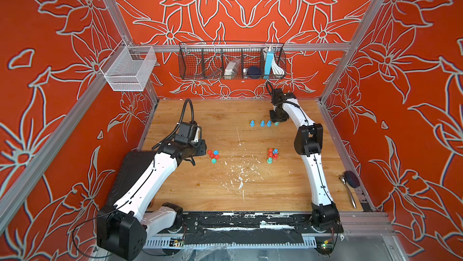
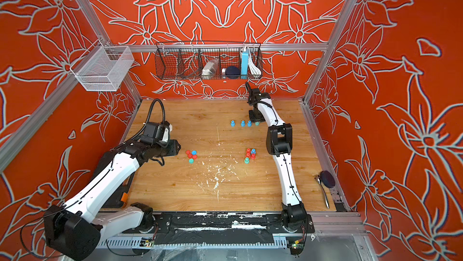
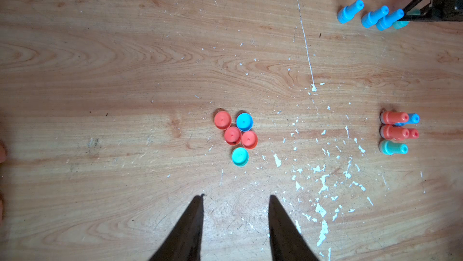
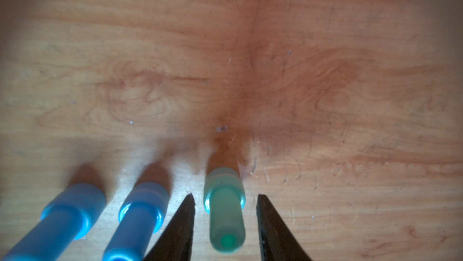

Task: Close the stamp cap
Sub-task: Place the stamp at the center of the board, then move the cover to the center of the board.

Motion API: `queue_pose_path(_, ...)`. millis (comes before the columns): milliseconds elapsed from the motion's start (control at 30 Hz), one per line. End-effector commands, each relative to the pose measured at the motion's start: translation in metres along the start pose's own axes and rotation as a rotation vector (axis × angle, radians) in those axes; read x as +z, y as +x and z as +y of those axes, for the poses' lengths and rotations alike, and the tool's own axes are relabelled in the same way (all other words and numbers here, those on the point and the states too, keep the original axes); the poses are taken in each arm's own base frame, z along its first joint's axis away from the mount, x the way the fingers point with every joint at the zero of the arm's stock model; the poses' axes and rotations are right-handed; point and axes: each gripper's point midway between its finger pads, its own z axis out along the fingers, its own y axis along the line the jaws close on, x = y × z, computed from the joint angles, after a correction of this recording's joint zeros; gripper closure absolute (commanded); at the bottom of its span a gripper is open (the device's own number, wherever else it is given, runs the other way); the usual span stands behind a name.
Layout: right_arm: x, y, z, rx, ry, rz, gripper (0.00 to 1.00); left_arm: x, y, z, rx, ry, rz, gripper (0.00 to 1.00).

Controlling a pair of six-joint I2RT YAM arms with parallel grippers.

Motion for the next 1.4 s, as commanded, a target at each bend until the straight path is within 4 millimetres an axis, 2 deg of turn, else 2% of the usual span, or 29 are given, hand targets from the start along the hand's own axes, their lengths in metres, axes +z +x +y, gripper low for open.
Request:
queue_pose_path(0,-0.046,-0.002,-0.002,0.009,-0.02,-0.046,0.56,-0.001,-0.003,0.002,0.009,-0.004,-0.009,0.57)
queue_pose_path(133,-0.086,0.0,-0.009,0.024,-0.015,-0.101,0.56,-0.001,-0.002,0.003,0.011,-0.008,-0.004,0.57)
queue_pose_path(300,-0.138,0.019,-0.017,0.045,-0.02,-0.182,0.56,0.001,0.0,0.002,0.003,-0.005,0.007,0.57)
queue_pose_path(400,-0.164,0.04,-0.022,0.062,-0.035,-0.239,0.56,0.003,0.005,0.0,-0.008,0.011,0.023,0.56)
queue_pose_path(533,-0.185,0.086,-0.028,0.075,-0.058,-0.304,0.56,0.005,0.008,-0.003,-0.021,0.029,0.037,0.56)
queue_pose_path(667,-0.188,0.142,-0.035,0.081,-0.066,-0.303,0.55,0.008,0.01,-0.007,-0.036,0.046,0.053,0.55)
queue_pose_path(767,-0.182,0.183,-0.038,0.091,-0.078,-0.285,0.56,0.012,0.012,-0.01,-0.053,0.06,0.066,0.55)
queue_pose_path(867,-0.179,0.218,-0.041,0.099,-0.087,-0.287,0.56,0.016,0.013,-0.015,-0.063,0.072,0.075,0.54)
queue_pose_path(1033,-0.168,0.262,-0.049,0.115,-0.072,-0.273,0.55,0.027,0.015,-0.025,-0.071,0.082,0.098,0.54)
queue_pose_path(1100,-0.164,0.272,-0.049,0.125,-0.077,-0.267,0.56,0.033,0.016,-0.031,-0.073,0.087,0.112,0.54)
queue_pose_path(1200,-0.169,0.271,-0.047,0.11,-0.061,-0.3,0.55,0.044,0.016,-0.039,-0.081,0.095,0.13,0.54)
queue_pose_path(1367,-0.161,0.272,-0.041,0.094,-0.067,-0.276,0.55,0.064,0.013,-0.051,-0.087,0.101,0.155,0.54)
